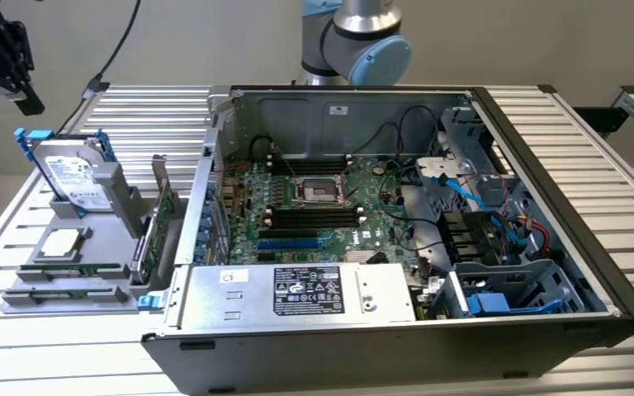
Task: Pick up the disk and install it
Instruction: 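Pick up the disk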
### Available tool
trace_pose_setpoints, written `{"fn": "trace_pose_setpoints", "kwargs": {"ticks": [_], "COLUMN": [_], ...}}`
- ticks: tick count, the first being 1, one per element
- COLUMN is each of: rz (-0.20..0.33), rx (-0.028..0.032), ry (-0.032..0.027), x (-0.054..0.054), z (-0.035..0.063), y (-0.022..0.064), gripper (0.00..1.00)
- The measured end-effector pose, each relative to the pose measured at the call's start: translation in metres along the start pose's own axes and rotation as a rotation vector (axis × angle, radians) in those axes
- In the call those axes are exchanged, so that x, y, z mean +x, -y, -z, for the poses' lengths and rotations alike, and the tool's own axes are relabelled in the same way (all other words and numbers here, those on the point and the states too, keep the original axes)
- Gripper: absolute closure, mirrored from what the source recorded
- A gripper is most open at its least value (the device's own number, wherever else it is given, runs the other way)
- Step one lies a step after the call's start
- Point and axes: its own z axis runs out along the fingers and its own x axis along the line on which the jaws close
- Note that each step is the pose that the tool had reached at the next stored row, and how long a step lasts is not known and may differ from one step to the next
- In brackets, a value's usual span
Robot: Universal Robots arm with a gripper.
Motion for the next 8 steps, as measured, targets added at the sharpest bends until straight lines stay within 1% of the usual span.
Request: {"fn": "trace_pose_setpoints", "kwargs": {"ticks": [8], "rz": [-0.128], "rx": [0.0024], "ry": [0.0087], "x": [0.0000], "z": [-0.0024], "y": [0.0005], "gripper": [0.89]}}
